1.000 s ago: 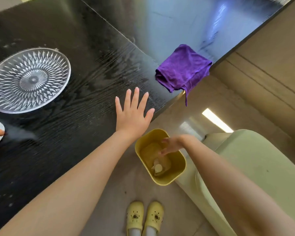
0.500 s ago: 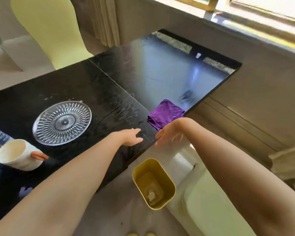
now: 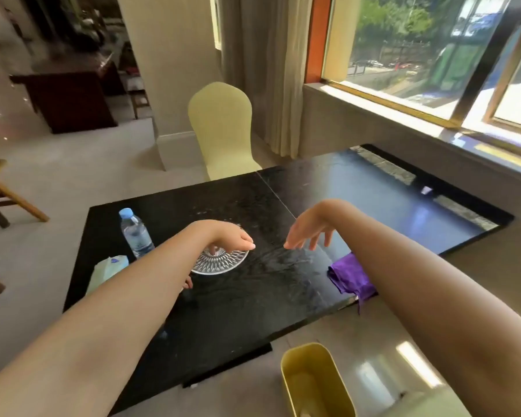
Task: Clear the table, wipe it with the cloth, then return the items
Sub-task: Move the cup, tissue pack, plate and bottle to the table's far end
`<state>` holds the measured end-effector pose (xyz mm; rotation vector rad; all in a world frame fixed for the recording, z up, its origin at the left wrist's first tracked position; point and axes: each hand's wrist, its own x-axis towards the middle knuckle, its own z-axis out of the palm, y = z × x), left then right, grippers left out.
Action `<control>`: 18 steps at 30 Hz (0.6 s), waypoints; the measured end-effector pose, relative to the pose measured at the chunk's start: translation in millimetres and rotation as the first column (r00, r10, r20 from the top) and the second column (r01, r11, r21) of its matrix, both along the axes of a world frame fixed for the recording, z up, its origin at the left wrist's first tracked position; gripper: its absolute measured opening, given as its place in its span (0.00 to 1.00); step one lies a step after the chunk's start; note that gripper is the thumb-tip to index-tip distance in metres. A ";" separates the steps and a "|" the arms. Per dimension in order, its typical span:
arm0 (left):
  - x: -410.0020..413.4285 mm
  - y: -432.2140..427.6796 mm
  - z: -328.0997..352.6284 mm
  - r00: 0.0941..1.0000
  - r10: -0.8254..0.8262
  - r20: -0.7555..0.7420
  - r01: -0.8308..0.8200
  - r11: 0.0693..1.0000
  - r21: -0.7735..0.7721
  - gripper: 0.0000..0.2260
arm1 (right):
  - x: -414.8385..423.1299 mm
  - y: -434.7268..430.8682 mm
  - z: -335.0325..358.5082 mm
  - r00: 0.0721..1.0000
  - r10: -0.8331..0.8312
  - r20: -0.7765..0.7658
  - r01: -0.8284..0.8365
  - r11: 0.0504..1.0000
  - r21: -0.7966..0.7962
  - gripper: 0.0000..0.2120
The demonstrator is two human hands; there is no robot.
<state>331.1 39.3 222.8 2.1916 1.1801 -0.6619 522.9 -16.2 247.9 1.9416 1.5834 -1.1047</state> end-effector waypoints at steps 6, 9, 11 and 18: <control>-94.0 6.0 21.8 0.969 0.243 0.045 -0.241 0.970 -0.038 0.22 | -72.0 44.8 2.3 0.991 0.117 -0.060 -0.114 0.992 0.060 0.29; -139.9 13.0 15.0 0.945 0.326 0.014 -0.326 0.945 -0.032 0.22 | -110.7 62.0 -10.4 0.977 0.153 -0.146 -0.143 0.987 0.078 0.27; -167.2 18.6 6.4 0.931 0.366 -0.008 -0.366 0.930 -0.038 0.22 | -134.0 72.2 -21.1 0.968 0.172 -0.183 -0.157 0.983 0.091 0.24; -246.3 54.7 -50.6 0.896 0.442 -0.045 -0.443 0.896 -0.035 0.21 | -195.9 118.2 -84.9 0.962 0.218 -0.165 -0.196 0.971 0.139 0.19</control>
